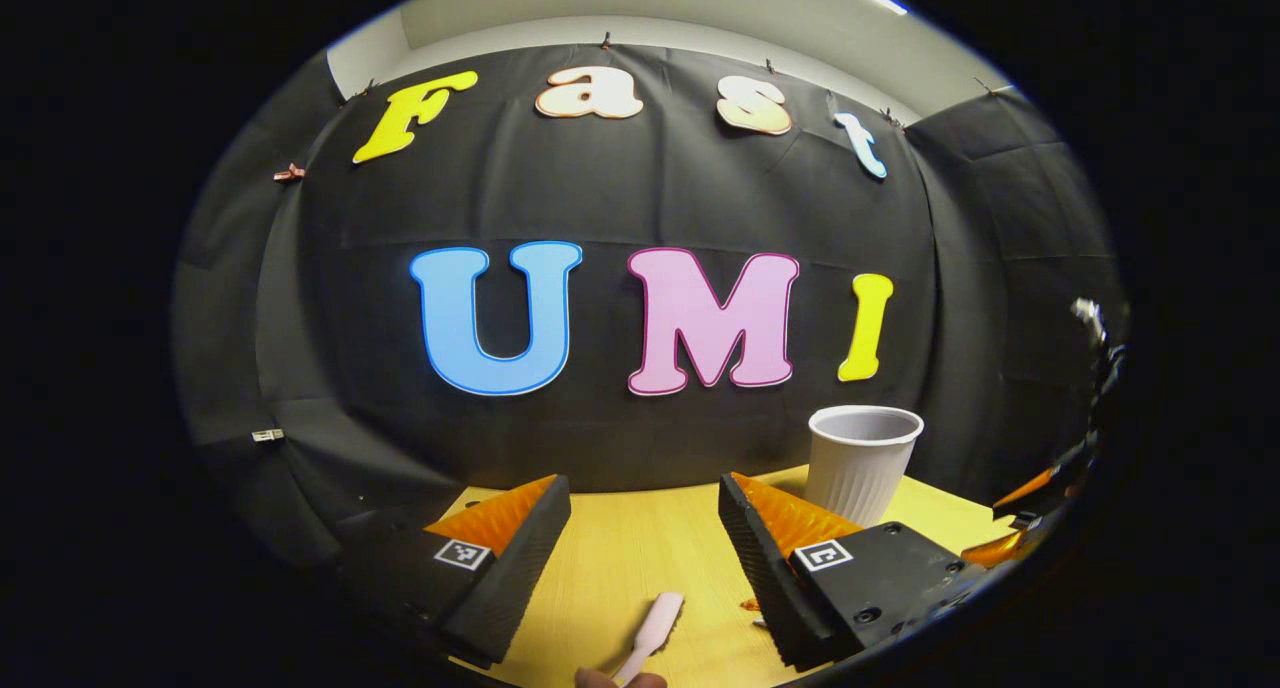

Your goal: Pick up the small broom and dustpan from the desktop, sweep the trash into the dustpan with the broom, and then empty the trash into the garbage bin.

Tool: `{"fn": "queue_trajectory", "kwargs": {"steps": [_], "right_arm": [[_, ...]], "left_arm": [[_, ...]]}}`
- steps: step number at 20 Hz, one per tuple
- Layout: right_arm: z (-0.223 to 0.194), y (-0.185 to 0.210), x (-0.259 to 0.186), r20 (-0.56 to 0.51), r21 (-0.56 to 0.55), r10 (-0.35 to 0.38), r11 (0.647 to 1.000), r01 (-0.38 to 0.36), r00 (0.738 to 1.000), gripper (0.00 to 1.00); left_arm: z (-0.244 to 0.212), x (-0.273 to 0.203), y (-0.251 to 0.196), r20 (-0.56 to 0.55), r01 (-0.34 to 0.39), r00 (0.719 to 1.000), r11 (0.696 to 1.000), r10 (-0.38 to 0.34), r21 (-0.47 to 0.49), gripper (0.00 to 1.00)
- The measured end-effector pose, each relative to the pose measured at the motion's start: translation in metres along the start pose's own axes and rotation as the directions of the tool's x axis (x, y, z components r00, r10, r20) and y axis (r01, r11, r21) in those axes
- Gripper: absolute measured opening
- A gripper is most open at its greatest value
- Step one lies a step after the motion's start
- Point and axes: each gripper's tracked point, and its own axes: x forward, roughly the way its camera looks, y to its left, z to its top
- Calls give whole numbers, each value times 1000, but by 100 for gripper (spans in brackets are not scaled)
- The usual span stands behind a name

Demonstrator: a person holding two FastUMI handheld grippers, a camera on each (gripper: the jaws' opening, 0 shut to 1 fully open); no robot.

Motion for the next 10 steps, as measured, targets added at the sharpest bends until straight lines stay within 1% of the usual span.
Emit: {"fn": "queue_trajectory", "kwargs": {"steps": [2, 3, 4, 6, 8, 10], "right_arm": [[-37, 2, 33, -106, -40, 6, 999, -10, 994, 95], [-55, 0, 46, -167, -62, 9, 998, -19, 986, 93], [-70, 0, 56, -210, -67, 5, 998, -20, 978, 89], [-101, 0, 81, -292, -37, 13, 999, -25, 956, 88], [-131, -1, 102, -371, -23, 18, 999, -28, 928, 88], [-144, 4, 121, -423, -16, 31, 999, -41, 906, 87]], "left_arm": [[-6, 1, 2, -14, -9, 1000, 1000, 9, 17, 94], [-9, 0, 4, -20, -13, 1000, 1000, 14, 20, 94], [-10, 0, 6, -24, -18, 1000, 1000, 19, 23, 94], [-13, -5, 12, -33, -37, 999, 999, 39, 38, 95], [-14, -6, 15, -45, -51, 998, 998, 53, 47, 94], [-19, -5, 18, -65, -76, 995, 996, 79, 55, 94]]}}
